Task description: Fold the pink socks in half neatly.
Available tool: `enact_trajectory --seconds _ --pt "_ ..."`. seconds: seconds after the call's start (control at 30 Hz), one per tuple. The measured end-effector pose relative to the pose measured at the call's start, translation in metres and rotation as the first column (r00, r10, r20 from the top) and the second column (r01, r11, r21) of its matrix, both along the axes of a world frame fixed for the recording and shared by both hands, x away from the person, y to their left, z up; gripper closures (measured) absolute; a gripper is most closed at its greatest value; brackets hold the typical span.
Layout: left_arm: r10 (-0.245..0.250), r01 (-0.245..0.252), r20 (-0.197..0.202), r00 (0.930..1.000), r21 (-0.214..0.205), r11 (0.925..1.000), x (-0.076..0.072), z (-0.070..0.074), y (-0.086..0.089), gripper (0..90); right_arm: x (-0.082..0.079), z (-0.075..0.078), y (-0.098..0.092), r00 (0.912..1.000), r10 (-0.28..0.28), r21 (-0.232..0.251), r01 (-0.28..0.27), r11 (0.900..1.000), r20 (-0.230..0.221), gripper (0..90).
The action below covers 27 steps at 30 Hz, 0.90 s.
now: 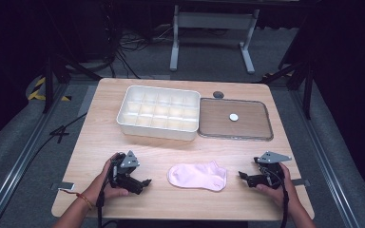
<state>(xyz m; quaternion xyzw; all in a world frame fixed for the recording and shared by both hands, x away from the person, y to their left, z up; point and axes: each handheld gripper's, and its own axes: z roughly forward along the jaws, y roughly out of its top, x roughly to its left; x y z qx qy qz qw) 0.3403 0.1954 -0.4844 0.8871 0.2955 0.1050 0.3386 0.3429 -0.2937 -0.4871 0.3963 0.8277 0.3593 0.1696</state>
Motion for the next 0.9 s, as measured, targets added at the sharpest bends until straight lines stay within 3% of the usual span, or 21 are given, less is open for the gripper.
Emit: enact_trajectory --seconds 0.7,0.9 --pt "-0.003 0.003 0.0 1.0 0.002 1.0 -0.0017 0.0002 0.0019 0.5 0.0003 0.0001 0.0011 0.9999 -0.013 -0.003 0.013 0.9999 -0.002 10.6" --pt "-0.004 0.004 0.001 1.0 0.002 1.0 -0.0017 0.0003 0.0022 0.5 -0.0005 0.0022 -0.0001 0.9996 -0.028 -0.007 0.028 0.9996 -0.001 17.4"
